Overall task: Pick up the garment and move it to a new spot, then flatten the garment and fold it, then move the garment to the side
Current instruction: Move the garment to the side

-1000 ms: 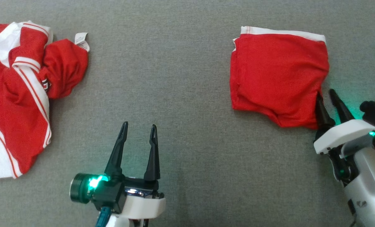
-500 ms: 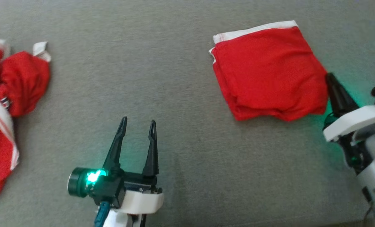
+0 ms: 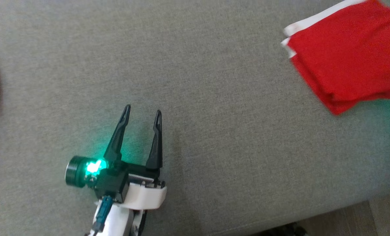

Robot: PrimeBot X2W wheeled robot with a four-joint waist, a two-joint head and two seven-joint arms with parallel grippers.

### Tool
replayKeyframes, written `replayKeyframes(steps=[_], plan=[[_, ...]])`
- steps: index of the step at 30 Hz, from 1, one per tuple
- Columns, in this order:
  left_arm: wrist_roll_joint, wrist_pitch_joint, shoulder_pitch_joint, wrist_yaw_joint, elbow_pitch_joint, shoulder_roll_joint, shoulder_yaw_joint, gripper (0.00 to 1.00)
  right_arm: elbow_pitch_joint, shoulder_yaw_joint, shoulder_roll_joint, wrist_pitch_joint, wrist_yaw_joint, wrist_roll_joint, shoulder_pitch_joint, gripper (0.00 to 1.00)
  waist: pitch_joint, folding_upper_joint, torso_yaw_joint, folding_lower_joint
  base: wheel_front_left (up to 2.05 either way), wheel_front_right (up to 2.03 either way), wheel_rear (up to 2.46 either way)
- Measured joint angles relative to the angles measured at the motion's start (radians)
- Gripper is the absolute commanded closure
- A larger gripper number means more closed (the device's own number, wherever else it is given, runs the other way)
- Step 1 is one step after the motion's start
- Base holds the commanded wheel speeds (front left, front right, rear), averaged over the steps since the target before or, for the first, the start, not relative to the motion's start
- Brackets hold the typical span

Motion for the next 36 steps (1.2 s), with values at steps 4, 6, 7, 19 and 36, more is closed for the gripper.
replayKeyframes(steps=[4, 6, 7, 19, 36], plan=[[0.021, 0.0, -0.038, -0.016, 0.003, 0.0, 0.005, 0.0, 0.09, -0.045, -0.031, 0.0, 0.0, 0.014, -0.047, 1.0, 0.06, 0.0, -0.019, 0.0001, 0.0, 0.0, 0.0], [0.027, 0.0, -0.048, -0.016, 0.0, 0.0, 0.007, 0.0, 0.14, -0.075, -0.039, 0.002, 0.0, 0.014, -0.064, 1.0, 0.082, 0.0, -0.027, 0.0, 0.0, 0.0, 0.0], [0.029, -0.001, -0.051, -0.016, -0.005, 0.0, 0.008, 0.0, 0.165, -0.091, -0.042, 0.002, 0.0, 0.014, -0.074, 1.0, 0.092, 0.0, -0.031, 0.0, 0.0, 0.0, 0.0], [0.039, -0.009, -0.078, -0.025, -0.006, 0.002, 0.011, 0.0, 0.306, -0.221, -0.008, -0.029, 0.0, -0.213, -0.171, 0.0, 0.116, 0.0, -0.059, -0.0001, 0.0, 0.0, 0.0], [-0.081, -0.003, 0.029, 0.009, 0.055, 0.0, 0.028, 0.0, -0.177, -0.149, 0.336, -0.031, 0.0, -0.416, 0.219, 0.0, -0.167, 0.0, 0.024, -0.0002, 0.0, 0.0, 0.0]])
